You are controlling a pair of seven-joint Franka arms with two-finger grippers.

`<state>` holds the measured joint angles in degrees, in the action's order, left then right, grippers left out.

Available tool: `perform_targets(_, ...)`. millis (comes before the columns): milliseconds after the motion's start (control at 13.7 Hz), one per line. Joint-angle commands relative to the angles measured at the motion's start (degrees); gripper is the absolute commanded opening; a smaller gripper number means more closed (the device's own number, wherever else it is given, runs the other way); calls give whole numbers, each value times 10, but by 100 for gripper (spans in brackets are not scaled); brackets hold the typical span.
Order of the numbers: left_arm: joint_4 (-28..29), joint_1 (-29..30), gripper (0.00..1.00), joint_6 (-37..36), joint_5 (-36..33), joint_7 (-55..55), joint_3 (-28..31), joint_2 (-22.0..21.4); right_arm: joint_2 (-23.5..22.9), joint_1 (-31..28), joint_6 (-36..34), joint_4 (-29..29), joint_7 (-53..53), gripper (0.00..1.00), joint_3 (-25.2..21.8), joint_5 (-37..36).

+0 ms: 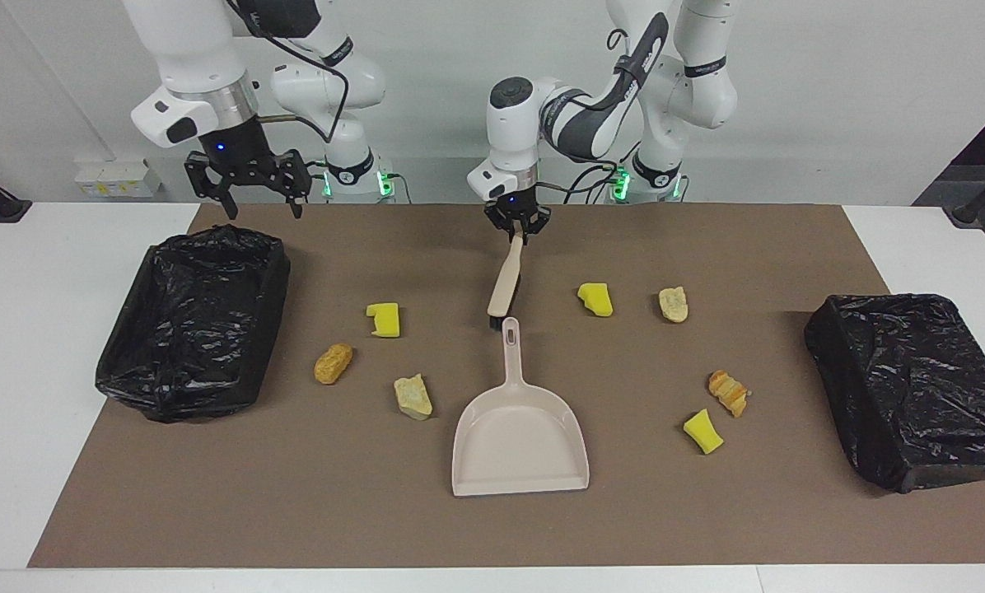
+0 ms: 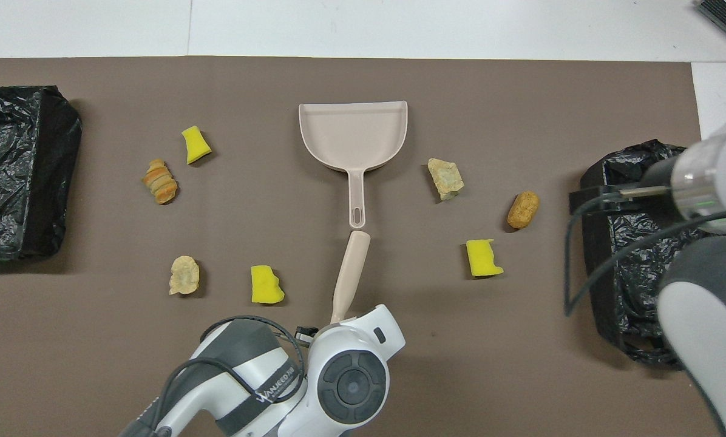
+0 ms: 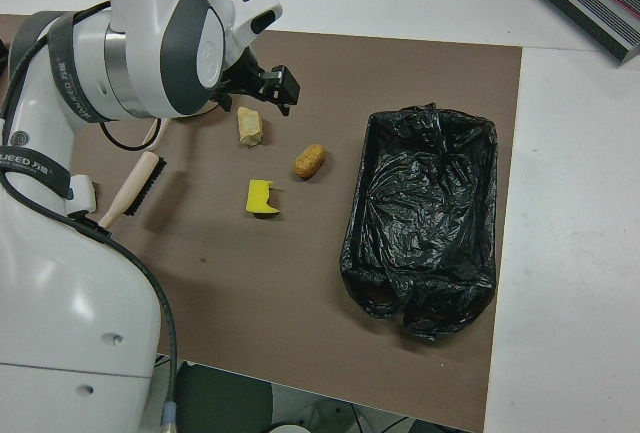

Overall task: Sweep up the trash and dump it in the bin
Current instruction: 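Lift the brush with the left gripper while the right gripper grasps the dustpan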

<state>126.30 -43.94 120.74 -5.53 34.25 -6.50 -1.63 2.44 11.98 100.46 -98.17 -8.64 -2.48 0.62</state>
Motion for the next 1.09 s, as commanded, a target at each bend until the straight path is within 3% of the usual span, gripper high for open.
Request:
perform_targets(0, 3, 50, 0, -49, -10, -73, -4, -48, -56, 29, 67, 3, -55, 100, 0, 52)
perform_targets(219, 1, 136, 0, -53, -10, -185, -3, -57, -110, 89, 141, 5, -149, 100, 0, 85)
perform_targets(365, -28, 205, 0, -40, -10, -297, -3, -35, -141, 124, 190, 5, -212, 100, 0, 85)
perform_targets(510, -73, 267, 0, -41, -10, -387, -3, 0, -174, 153, 193, 23, -253, 100, 1, 85)
perform_targets(729, -169, 356, 0, -39, -9, -548, -3, 78, -261, 202, 215, 79, -338, 100, 0, 80)
perform_targets(1021, -313, 430, 0, -10, -12, -681, -2, 189, -326, 226, 272, 97, -307, 100, 0, 51)
